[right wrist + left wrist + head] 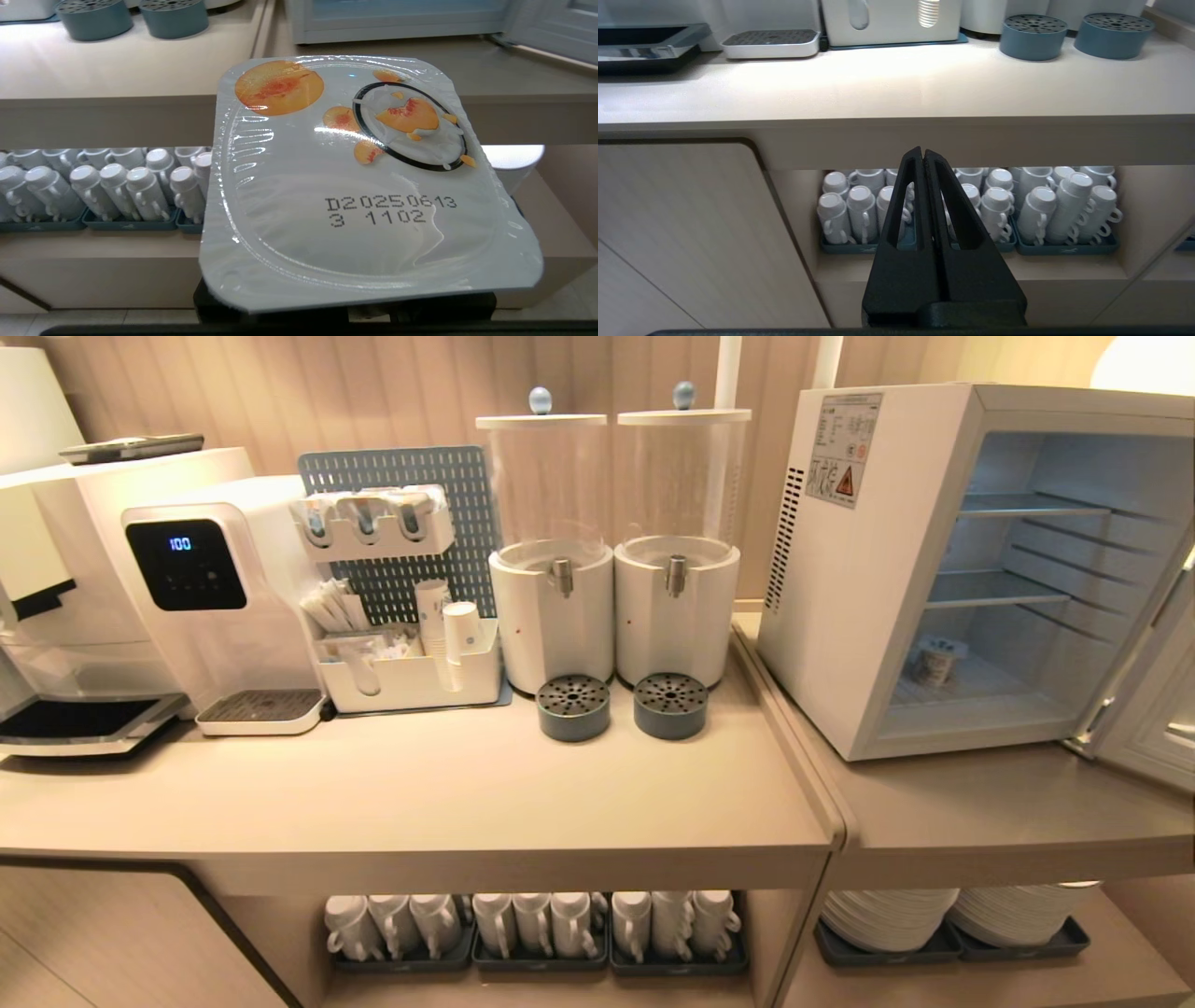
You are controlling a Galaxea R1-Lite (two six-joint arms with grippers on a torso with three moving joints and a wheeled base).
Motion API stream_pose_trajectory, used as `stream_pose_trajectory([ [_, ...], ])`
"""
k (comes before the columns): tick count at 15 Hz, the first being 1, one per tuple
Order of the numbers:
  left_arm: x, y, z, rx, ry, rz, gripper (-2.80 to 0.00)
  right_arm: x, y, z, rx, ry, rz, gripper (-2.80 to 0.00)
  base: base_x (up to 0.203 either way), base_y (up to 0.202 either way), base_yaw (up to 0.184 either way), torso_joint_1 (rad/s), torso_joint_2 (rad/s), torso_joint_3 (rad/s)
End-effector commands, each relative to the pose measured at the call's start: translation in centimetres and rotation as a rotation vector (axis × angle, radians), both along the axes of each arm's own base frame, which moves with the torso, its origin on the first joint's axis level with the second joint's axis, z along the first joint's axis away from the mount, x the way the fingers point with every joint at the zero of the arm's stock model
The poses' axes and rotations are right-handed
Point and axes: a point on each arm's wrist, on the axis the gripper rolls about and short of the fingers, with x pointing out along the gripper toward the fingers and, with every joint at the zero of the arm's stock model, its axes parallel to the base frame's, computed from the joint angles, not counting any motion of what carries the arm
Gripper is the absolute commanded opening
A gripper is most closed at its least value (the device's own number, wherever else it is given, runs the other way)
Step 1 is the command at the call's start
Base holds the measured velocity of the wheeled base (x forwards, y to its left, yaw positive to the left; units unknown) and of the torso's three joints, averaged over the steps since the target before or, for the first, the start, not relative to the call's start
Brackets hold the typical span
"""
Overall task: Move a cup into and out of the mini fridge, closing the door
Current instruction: Place the yoghurt on the table
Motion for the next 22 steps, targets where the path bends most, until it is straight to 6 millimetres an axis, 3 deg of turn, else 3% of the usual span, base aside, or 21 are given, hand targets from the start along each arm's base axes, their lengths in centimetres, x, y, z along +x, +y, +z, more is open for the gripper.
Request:
stream_pose_trajectory([
  [1, 0.0, 0.0, 0.0, 0.0, 0.001, 0.0, -2.8, 0.0, 0.0, 0.0, 0.0, 0.001, 0.001, -2.8, 0.0, 0.152, 0.006, 0.0, 0.0, -0.002],
  [6, 0.0, 0.0, 0.0, -0.002, 0.001, 0.002, -2.8, -0.1, 0.0, 0.4, 0.035, -0.019, -0.016, -2.8, 0.0, 0.107, 0.008, 0.003, 0.0, -0.001],
  [8, 0.0, 0.0, 0.0, -0.002, 0.001, 0.002, -2.8, -1.0, 0.0, 4.1, 0.043, -0.125, -0.019, -2.8, 0.0, 0.0, 0.0, 0.0, 0.0, 0.0],
  [10, 0.0, 0.0, 0.0, -0.002, 0.001, 0.002, -2.8, -1.0, -0.1, 9.9, 0.066, -0.18, -0.037, -2.8, 0.0, 0.0, 0.0, 0.0, 0.0, 0.0],
  [12, 0.0, 0.0, 0.0, -0.005, 0.001, 0.002, -2.8, 2.8, -0.1, 14.5, 0.09, -0.106, -0.058, -2.8, 0.0, 0.0, 0.0, 0.0, 0.0, 0.0],
  [15, 0.0, 0.0, 0.0, -0.005, 0.001, 0.002, -2.8, 11.0, -0.1, 17.9, 0.128, 0.01, -0.075, -2.8, 0.0, 0.0, 0.0, 0.0, 0.0, 0.0],
  [18, 0.0, 0.0, 0.0, -0.005, 0.001, 0.002, -2.8, 18.6, -0.9, 18.0, 0.197, 0.072, 0.043, -2.8, 0.0, 0.0, 0.0, 0.0, 0.0, 0.0],
  [20, 0.0, 0.0, 0.0, -0.005, 0.001, 0.002, -2.8, 20.5, -2.4, 17.6, 0.27, 0.105, 0.292, -2.8, 0.0, 0.0, 0.0, 0.0, 0.0, 0.0],
  [22, 0.0, 0.0, 0.0, -0.005, 0.001, 0.002, -2.8, 23.0, -4.2, 15.7, 0.34, 0.184, 0.433, -2.8, 0.0, 0.0, 0.0, 0.0, 0.0, 0.0],
])
